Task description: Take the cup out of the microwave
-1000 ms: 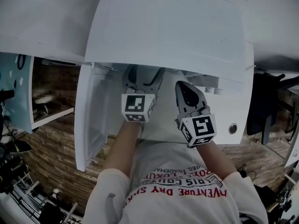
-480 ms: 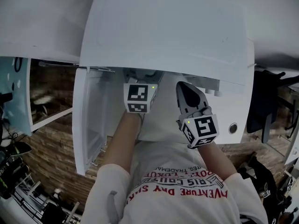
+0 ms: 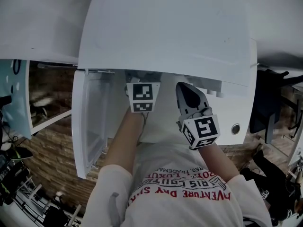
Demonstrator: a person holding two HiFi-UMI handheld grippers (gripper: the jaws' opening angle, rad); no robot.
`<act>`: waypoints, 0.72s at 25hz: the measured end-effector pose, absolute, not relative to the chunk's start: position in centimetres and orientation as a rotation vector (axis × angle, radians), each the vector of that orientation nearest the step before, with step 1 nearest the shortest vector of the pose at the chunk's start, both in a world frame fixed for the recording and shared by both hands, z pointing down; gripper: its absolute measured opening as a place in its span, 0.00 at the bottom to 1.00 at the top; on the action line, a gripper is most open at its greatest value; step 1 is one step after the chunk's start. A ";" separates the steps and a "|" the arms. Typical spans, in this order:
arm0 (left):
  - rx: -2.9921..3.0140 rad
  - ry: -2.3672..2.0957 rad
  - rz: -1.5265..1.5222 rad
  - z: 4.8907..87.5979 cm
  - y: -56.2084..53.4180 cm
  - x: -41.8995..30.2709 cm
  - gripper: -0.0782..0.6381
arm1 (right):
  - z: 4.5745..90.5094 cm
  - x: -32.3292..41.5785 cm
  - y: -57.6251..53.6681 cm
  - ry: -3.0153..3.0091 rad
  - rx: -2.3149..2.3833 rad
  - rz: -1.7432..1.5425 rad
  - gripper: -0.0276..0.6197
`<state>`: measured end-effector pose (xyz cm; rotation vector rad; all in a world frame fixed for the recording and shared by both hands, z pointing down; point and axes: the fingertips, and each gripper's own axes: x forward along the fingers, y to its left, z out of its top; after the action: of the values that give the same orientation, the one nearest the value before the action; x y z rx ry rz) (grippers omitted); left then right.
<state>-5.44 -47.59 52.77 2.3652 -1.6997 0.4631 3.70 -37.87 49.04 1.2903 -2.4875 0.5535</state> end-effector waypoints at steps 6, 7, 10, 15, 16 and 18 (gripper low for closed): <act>2.377 -1.679 0.485 52.8 -47.2 -5.4 0.61 | 49.0 3.9 -37.6 -2.479 1.301 0.548 0.06; 2.378 -1.674 0.486 52.8 -47.1 -5.4 0.61 | 49.0 4.0 -37.5 -2.478 1.304 0.547 0.06; 2.391 -1.667 0.485 52.4 -46.3 -5.3 0.61 | 48.9 3.9 -37.2 -2.477 1.308 0.542 0.06; 2.430 -1.656 0.488 51.4 -44.3 -5.3 0.61 | 48.7 3.9 -36.5 -2.473 1.328 0.536 0.06; 2.433 -1.653 0.485 51.2 -43.7 -5.4 0.61 | 48.6 3.8 -36.3 -2.473 1.334 0.535 0.06; 2.440 -1.648 0.482 50.8 -42.5 -5.7 0.61 | 48.4 3.6 -35.8 -2.475 1.344 0.527 0.06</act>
<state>-5.67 -42.51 50.78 2.4402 -1.6484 0.4824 3.64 -35.82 48.36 1.3445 -2.4748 0.5270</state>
